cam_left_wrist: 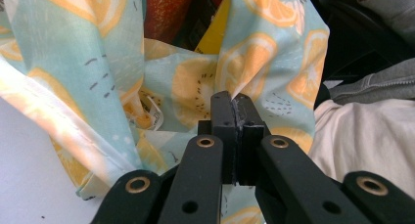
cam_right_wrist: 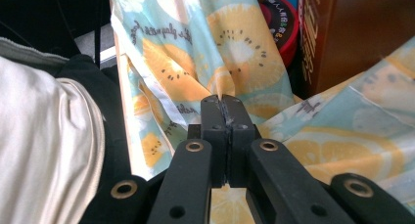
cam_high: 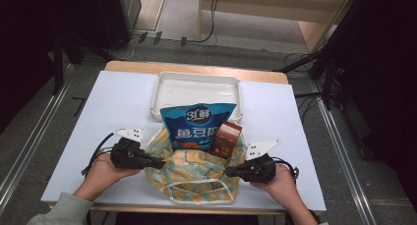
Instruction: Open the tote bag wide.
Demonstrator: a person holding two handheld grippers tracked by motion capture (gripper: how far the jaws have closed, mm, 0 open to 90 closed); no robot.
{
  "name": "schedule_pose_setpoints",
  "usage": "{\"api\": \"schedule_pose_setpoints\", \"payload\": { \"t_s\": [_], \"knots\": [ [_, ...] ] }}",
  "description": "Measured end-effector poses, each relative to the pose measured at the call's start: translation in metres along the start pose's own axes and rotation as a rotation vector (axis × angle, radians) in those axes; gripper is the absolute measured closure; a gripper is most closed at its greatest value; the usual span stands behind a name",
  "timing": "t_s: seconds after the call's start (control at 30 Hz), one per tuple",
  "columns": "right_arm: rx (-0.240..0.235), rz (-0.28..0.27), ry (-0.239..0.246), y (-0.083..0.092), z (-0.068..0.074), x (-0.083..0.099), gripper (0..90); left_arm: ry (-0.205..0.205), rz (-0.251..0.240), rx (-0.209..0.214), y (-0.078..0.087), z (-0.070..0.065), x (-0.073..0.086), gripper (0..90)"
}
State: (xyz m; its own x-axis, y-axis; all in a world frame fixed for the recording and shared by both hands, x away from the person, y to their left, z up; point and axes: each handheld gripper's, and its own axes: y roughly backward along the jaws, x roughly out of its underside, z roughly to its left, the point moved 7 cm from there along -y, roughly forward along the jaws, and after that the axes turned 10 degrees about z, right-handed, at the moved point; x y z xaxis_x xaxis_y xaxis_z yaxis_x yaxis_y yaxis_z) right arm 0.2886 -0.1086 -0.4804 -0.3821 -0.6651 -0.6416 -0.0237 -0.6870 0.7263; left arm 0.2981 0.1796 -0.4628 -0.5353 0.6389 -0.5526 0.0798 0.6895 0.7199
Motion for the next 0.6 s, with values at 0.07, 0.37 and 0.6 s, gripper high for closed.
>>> {"api": "schedule_pose_setpoints", "payload": {
  "t_s": [0.07, 0.37, 0.6],
  "knots": [
    [-0.001, -0.004, -0.001, -0.001, -0.001, 0.001, 90.0, -0.004, -0.002, 0.001, -0.001, 0.001, 0.001, 90.0],
    [-0.006, 0.038, 0.010, -0.013, 0.002, 0.001, 90.0, -0.014, -0.025, 0.000, -0.008, 0.003, 0.003, 90.0],
    [-0.020, 0.056, 0.005, -0.020, 0.001, 0.002, 90.0, 0.008, -0.034, 0.006, -0.011, 0.007, 0.005, 90.0]
  ]
}}
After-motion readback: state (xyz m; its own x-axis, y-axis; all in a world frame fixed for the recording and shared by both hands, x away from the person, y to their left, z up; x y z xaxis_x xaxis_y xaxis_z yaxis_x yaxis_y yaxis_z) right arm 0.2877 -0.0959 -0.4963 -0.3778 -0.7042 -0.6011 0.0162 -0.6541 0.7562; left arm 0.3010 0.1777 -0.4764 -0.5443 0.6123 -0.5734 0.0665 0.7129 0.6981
